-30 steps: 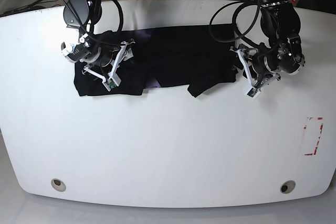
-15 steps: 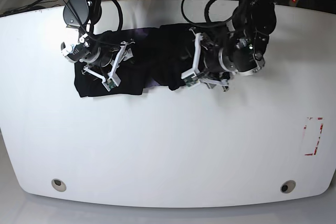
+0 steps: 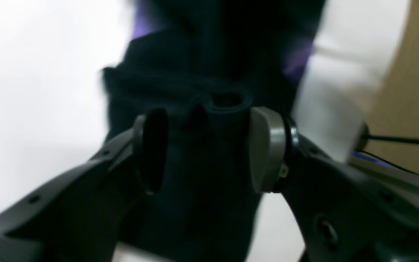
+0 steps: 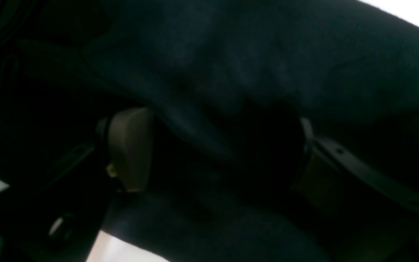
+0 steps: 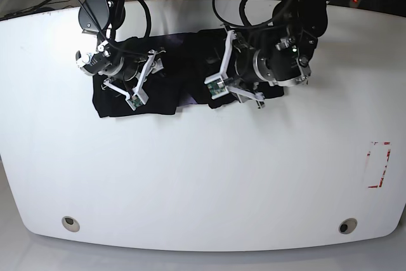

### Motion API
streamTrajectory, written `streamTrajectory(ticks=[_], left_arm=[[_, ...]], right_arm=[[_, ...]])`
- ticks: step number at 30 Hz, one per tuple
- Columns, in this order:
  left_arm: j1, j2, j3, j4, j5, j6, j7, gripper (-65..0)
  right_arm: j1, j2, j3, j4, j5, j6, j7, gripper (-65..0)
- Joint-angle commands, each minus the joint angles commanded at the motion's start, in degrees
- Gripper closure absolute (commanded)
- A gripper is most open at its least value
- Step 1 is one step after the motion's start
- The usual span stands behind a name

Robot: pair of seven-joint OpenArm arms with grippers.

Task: Fold the T-shirt properly
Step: 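Grasp the shirt's end with the left gripper and fold it toward the right gripper, then fold the shirt strip in half with both grippers, bringing ends together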

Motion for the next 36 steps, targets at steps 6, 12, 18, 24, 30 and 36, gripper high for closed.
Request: streamTrajectory(ticks=[6, 12, 18, 24, 30, 36], left_arm=[[1.76, -1.67, -4.13, -3.52, 4.66, 0.00, -0.53, -31.8], [6.51, -4.84, 4.22, -4.40, 4.84, 0.00, -7.30, -31.8], [7.21, -4.57, 11.87, -0.97, 5.19, 0.00, -7.38, -31.8], [6.95, -3.52, 12.31, 0.62, 8.26, 0.00, -7.38, -30.0], [7.12, -6.51, 2.55, 0.97, 6.77, 0.00, -7.38, -24.0], [10.02, -6.77, -7.65, 0.53, 5.01, 0.00, -7.56, -23.9]], right_arm=[[1.05, -2.37, 4.22, 7.03, 0.09, 0.00, -4.13, -47.2], [7.30, -2.81, 15.21, 9.58, 1.93, 0.00, -12.22, -47.2], [11.96, -1.14, 26.64, 5.36, 8.53, 0.00, -16.97, -47.4], [12.75, 3.52, 30.86, -9.05, 14.15, 0.00, -17.05, -47.4], [12.04, 5.89, 33.32, -18.73, 20.22, 0.00, -15.38, -47.4], [9.14, 5.19, 32.62, -19.08, 20.57, 0.00, -15.74, -47.4]])
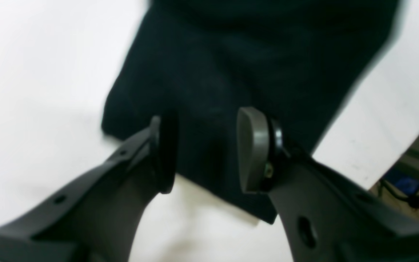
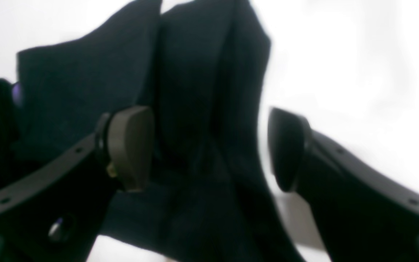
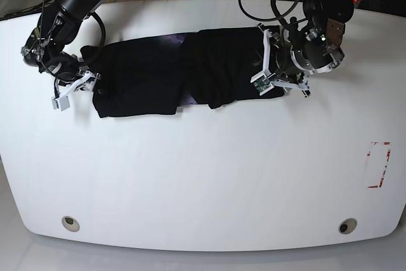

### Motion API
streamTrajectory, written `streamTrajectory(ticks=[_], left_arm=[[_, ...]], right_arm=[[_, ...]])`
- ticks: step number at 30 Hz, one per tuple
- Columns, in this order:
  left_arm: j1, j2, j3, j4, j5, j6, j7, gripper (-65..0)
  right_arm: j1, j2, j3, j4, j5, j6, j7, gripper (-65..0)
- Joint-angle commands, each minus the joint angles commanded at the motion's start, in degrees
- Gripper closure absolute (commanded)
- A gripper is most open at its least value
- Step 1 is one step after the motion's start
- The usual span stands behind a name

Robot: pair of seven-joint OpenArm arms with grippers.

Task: Fold the T-shirt properly
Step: 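Fold the shirt strip in half with both grippers, bringing ends together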

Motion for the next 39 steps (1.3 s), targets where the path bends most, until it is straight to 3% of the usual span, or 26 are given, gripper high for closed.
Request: streamTrajectory(ticks=[4, 11, 14, 16, 19, 26, 30, 34, 39], left_arm=[[0.35, 0.09, -2.99, -1.85, -0.26, 0.00, -0.26, -23.7], [1.85, 3.08, -2.81, -4.92, 1.67, 0.00, -6.68, -23.7], [1.58, 4.31, -2.81, -9.41, 4.40, 0.00, -6.77, -23.7], [1.05, 5.10, -2.73, -12.22, 6.51, 0.00, -6.95, -23.7], [0.18, 6.24, -2.64, -13.71, 8.18, 0.00, -7.21, -23.7], [-0.88, 7.03, 3.43, -14.15, 10.37, 0.00, -7.21, -23.7], [-4.04, 10.64, 8.09, -16.44, 10.55, 0.00, -7.21, -23.7], [-9.14, 14.86, 12.66, -22.59, 10.37, 0.00, -7.65, -23.7], [-12.13, 20.03, 14.15, -29.71, 10.55, 0.00, -12.31, -23.7]], right_arm=[[-2.02, -2.37, -3.08, 2.64, 1.41, 0.00, -0.09, -47.4], [-4.22, -7.56, -5.36, 8.62, -1.67, 0.00, 1.23, -46.1], [-4.13, -7.82, -5.27, 8.70, -3.78, 0.00, 2.46, -34.9], [-4.13, -7.74, -5.36, 8.79, -4.48, 0.00, 3.43, -17.6], [-4.04, -5.63, -5.27, 9.41, -4.66, 0.00, 3.52, -0.3], [-4.13, -2.29, -5.45, 21.27, -4.92, 0.00, 3.08, 0.0], [-3.78, 0.62, -5.63, 25.41, -4.75, 0.00, 2.73, 0.0], [-2.37, 4.48, -9.67, 28.04, -4.40, 0.00, 1.14, 0.0], [-2.46, 5.27, -10.90, 33.76, -4.31, 0.00, 0.44, 0.0]])
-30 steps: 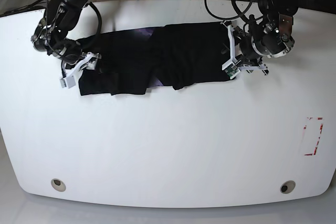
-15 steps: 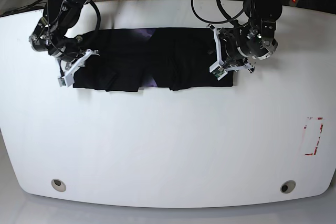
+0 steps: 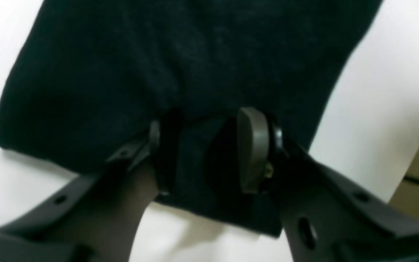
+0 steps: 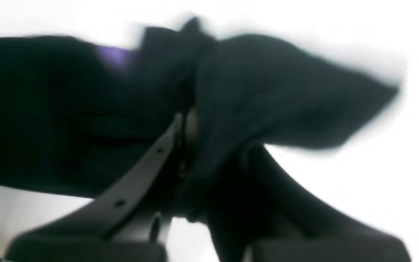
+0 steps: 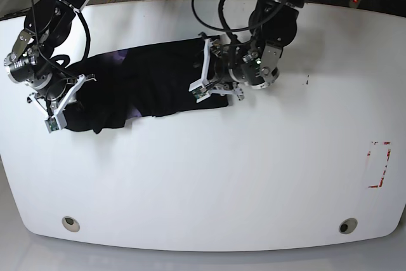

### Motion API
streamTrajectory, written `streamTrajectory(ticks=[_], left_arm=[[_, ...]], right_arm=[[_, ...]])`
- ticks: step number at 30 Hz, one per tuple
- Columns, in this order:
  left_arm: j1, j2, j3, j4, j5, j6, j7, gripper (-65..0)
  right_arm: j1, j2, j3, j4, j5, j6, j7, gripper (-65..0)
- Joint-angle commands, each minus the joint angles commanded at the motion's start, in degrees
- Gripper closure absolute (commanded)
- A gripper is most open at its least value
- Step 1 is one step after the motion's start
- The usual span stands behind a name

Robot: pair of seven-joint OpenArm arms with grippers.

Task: Fold the T-shirt properly
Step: 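Fold the shirt strip in half with both grippers, bringing ends together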

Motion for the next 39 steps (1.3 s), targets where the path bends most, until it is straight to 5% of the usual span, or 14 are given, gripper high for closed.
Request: streamTrajectory(ticks=[5, 17, 26, 32, 36, 39], left_arm=[[-2.11, 0.00, 0.00, -3.87, 0.00, 0.00, -2.73, -23.7], [-1.93, 0.00, -0.26, -1.32, -0.18, 0.00, -2.73, -23.7], [-1.93, 0.00, -0.35, -1.32, -0.44, 0.00, -2.73, -23.7], [-1.93, 0.00, -0.44, -1.32, -0.44, 0.00, -2.73, -23.7], [-1.93, 0.00, -2.46, 0.00, -0.53, 0.00, -2.81, -23.7], [-1.85, 0.00, -6.68, 3.96, -0.53, 0.00, -2.81, -23.7]], right_arm=[[0.00, -0.18, -4.48, 0.44, 2.46, 0.00, -0.79, 0.0], [-1.67, -7.30, -12.84, 0.00, 5.27, 0.00, -0.44, 0.0], [-1.23, -12.84, -18.20, 0.00, -2.20, 0.00, 0.97, 0.0], [-1.58, -13.27, -23.56, -0.09, -6.24, 0.00, 3.87, -0.5], [-1.49, -13.27, -24.62, -0.09, -7.65, 0.00, 3.87, -20.1], [-1.49, -13.10, -24.62, 0.09, -7.38, 0.00, 3.87, -40.9]])
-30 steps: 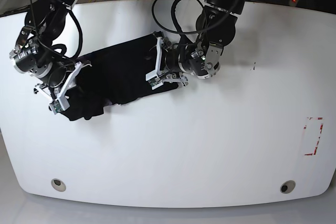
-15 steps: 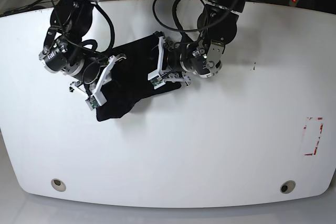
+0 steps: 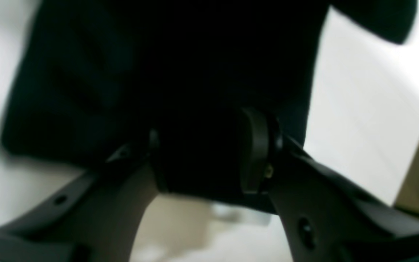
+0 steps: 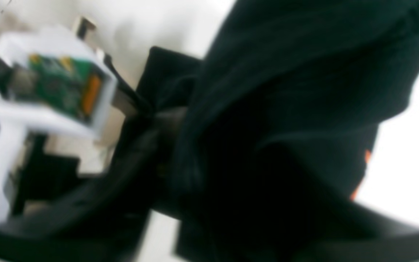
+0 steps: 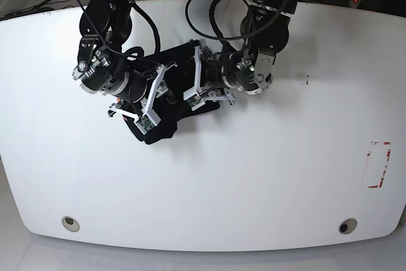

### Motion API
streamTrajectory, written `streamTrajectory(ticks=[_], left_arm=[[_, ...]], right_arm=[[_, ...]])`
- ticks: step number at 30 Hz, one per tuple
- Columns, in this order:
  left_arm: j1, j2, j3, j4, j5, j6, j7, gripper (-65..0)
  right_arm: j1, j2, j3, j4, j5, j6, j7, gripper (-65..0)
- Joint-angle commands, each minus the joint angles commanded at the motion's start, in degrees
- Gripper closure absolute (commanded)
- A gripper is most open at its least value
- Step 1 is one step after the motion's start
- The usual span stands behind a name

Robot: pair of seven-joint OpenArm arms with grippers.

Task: Fold the T-shirt properly
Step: 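Fold the shirt strip in half with both grippers, bringing ends together, then release the left gripper and regrasp the folded bundle's edge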

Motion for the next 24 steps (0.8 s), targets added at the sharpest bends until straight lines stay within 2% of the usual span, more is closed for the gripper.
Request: streamTrajectory(ticks=[1, 3, 5, 10, 13, 17, 20, 24], left_arm=[[0.00, 0.00, -1.14, 1.23, -0.09, 0.00, 0.00, -23.7], [0.00, 0.00, -2.64, 3.43, -0.09, 0.00, 0.00, -23.7], [0.00, 0.00, -3.87, 5.63, -0.09, 0.00, 0.00, -23.7], [2.02, -0.43, -8.00, 13.10, -0.09, 0.00, 0.26, -23.7], [3.96, -3.33, -11.78, 18.20, -0.09, 0.00, 0.26, -23.7], [7.12, -9.22, -17.85, 21.10, -0.09, 0.00, 0.26, -23.7], [8.97, -15.20, -23.47, 20.84, -0.09, 0.00, 0.18, -23.7], [10.29, -18.98, -27.96, 19.87, -0.09, 0.00, 0.18, -23.7]], right_arm=[[-0.09, 0.00, 0.00, 0.09, 0.00, 0.00, 0.00, -46.6], [-0.26, -0.09, -0.18, 0.26, 0.09, 0.00, 0.00, -52.3], [-0.35, -0.09, -0.26, 0.26, 0.79, 0.00, 0.00, -53.0], [-1.32, -0.09, 0.09, 0.26, 8.09, 0.00, -0.09, -51.4], [-1.67, -0.09, 2.55, 0.26, 8.88, 0.00, -0.18, -49.9], [-2.81, -0.09, 6.07, 0.26, 8.97, 0.00, -0.18, -49.5], [-3.16, 0.35, 6.24, 0.18, 8.35, 0.00, 0.00, -49.5], [-3.16, 1.49, 5.98, -0.18, 8.35, 0.00, 0.09, -49.5]])
